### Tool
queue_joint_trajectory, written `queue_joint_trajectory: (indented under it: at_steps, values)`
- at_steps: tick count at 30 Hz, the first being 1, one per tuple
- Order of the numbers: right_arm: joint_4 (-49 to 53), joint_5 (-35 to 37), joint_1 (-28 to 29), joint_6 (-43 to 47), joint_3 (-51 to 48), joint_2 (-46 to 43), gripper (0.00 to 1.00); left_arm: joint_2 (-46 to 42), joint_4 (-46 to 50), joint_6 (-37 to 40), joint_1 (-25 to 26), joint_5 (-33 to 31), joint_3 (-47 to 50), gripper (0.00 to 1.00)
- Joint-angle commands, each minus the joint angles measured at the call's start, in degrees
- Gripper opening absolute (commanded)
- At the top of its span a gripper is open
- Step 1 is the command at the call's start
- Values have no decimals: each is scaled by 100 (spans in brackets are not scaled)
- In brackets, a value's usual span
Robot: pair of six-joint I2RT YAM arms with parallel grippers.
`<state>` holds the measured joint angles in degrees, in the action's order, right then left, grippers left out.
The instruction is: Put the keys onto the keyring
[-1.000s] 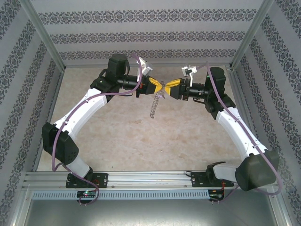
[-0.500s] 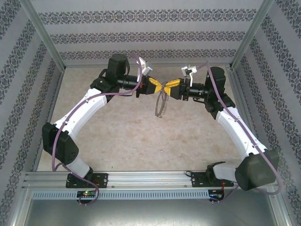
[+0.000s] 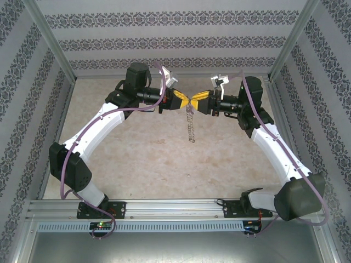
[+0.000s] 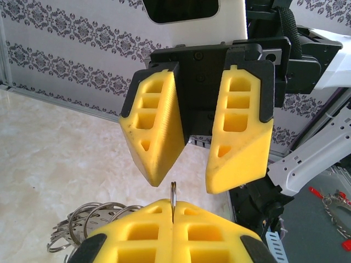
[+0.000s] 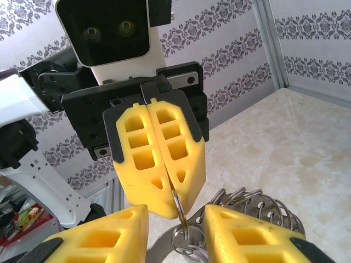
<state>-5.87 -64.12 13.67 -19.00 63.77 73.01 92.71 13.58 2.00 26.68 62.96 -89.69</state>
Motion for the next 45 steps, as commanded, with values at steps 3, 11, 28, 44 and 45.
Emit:
queue_joint_trajectory:
  at_steps: [3, 11, 28, 44, 45]
  values:
    - [-135, -216, 88, 28, 136, 62, 31, -158, -431, -103, 53, 199, 4, 0]
    - [-147, -211, 121, 57, 132, 161, 22, -161, -441, -121, 50, 226, 20, 0]
    - [3665, 18, 82, 2695, 2220, 856, 0, -404, 574, 698, -421, -594, -255, 48]
    - [9734, 3212, 1301, 5493, 7748, 3667, 0, 49, 2801, 2284, -709, -264, -1592, 51]
    - [9790, 3228, 1325, 5482, 7906, 3756, 0, 58, 2846, 2332, -713, -211, -1591, 50]
